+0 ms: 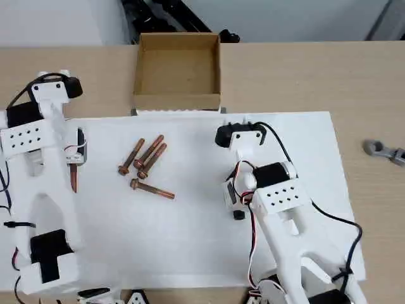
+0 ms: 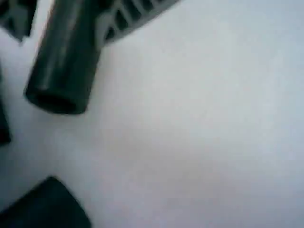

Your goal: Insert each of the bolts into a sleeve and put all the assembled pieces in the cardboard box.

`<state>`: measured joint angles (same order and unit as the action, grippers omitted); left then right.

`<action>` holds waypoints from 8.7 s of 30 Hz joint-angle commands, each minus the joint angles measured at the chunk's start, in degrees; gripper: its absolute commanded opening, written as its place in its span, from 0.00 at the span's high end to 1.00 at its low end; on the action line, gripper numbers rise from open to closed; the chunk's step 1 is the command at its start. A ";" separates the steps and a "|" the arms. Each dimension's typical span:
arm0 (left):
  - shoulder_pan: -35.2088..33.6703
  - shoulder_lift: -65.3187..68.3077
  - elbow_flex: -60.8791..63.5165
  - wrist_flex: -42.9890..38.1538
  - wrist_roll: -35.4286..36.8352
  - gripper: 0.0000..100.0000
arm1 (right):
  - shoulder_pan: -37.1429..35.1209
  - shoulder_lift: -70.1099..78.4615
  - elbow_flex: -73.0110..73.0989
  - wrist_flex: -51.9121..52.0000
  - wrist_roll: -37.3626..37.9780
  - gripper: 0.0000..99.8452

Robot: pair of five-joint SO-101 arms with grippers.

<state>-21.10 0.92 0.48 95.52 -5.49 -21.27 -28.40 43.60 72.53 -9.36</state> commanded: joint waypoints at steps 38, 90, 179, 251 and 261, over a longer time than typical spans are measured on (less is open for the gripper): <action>-0.53 -2.73 -2.15 -0.35 -0.79 1.00 | -3.82 0.04 15.03 -20.26 -0.79 0.79; 15.38 -49.23 37.67 -30.86 2.90 1.00 | 1.01 -56.92 18.64 -25.01 16.26 1.00; 28.13 -59.87 37.76 -57.76 26.81 1.00 | -10.68 -55.52 38.95 -52.88 15.30 1.00; 48.88 -80.09 47.25 -43.60 28.57 1.00 | -22.20 -69.76 40.97 -45.76 11.43 1.00; 48.97 -80.09 52.79 -48.88 28.57 1.00 | -22.20 -69.76 40.88 -45.76 11.34 1.00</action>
<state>27.34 -78.81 52.70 49.01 22.64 -44.04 -97.41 84.92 26.64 2.42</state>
